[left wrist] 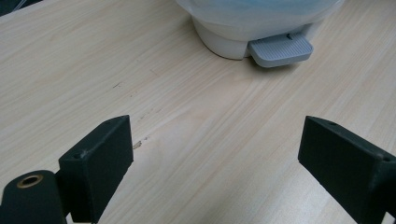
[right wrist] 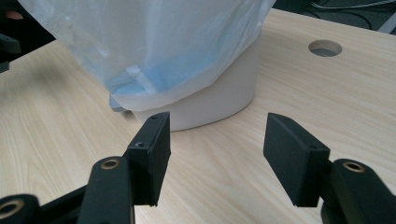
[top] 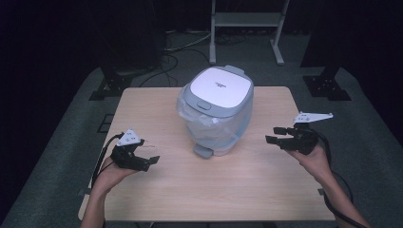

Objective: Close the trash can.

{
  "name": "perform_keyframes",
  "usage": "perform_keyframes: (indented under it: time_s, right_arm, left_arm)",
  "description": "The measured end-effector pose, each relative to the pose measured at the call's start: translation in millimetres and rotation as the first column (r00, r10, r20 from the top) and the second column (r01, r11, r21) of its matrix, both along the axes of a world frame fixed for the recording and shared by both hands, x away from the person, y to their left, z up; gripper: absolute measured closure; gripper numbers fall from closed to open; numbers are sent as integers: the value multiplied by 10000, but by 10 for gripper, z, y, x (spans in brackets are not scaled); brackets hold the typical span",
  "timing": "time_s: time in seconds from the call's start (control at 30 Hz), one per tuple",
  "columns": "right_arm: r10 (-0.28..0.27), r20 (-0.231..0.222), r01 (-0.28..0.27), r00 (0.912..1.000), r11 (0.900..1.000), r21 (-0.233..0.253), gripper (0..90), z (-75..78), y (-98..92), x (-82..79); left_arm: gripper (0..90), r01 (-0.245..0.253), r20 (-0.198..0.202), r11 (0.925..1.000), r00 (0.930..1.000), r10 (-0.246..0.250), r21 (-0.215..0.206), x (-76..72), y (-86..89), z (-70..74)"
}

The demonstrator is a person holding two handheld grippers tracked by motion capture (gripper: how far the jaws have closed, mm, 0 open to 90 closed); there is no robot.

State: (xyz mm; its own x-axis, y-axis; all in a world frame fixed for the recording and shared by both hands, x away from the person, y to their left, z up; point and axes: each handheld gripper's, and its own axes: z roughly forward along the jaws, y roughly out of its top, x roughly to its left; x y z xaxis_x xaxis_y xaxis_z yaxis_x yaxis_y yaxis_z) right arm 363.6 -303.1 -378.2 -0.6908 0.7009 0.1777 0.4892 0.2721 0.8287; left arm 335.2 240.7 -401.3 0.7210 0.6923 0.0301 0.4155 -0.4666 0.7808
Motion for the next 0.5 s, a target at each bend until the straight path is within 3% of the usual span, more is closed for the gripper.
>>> perform_keyframes:
  time_s: [0.5]
  right_arm:
    - [-340, 162, 338, 9993, 9994, 106, 401, -176, -66, -169]
  left_arm:
    - [93, -339, 282, 9991, 9990, 347, -265, -104, 20, -154]
